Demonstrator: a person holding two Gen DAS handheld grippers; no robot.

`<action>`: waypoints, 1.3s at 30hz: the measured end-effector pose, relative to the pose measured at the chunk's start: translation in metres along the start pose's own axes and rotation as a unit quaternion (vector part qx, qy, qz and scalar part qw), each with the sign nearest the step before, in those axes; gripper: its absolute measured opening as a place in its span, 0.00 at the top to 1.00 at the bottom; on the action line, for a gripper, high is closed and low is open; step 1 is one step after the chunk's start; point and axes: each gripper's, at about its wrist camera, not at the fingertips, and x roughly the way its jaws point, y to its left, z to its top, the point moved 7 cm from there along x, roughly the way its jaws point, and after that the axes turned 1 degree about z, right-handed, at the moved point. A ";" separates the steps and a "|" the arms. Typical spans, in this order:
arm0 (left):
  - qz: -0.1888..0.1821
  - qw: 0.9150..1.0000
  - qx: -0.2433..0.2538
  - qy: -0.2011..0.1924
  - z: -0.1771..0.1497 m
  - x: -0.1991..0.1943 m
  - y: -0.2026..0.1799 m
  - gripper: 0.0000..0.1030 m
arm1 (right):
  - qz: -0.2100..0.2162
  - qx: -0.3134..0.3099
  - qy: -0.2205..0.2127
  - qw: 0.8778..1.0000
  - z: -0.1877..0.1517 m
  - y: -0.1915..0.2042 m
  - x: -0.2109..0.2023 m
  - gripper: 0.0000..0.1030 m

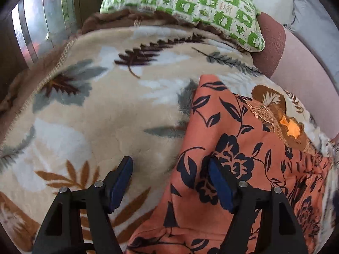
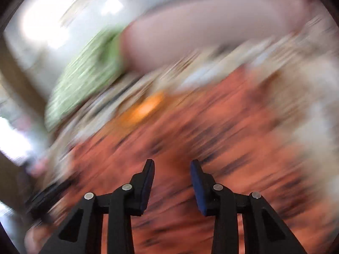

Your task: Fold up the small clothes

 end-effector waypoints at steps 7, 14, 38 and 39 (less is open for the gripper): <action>0.019 0.999 0.007 -0.035 0.005 -0.013 -0.007 0.28 | 0.157 0.041 0.029 0.986 0.004 0.023 -0.033 0.60; 0.030 0.999 0.015 -0.018 0.001 -0.001 0.001 0.27 | 0.211 0.010 0.157 0.965 -0.068 0.131 0.038 0.60; 0.072 0.994 0.076 -0.029 -0.003 0.001 -0.022 0.27 | 0.072 0.009 0.117 0.990 -0.014 -0.017 0.016 0.61; 0.057 0.996 0.060 -0.021 -0.004 0.005 -0.018 0.27 | 0.048 -0.005 0.132 0.990 -0.019 -0.015 0.033 0.62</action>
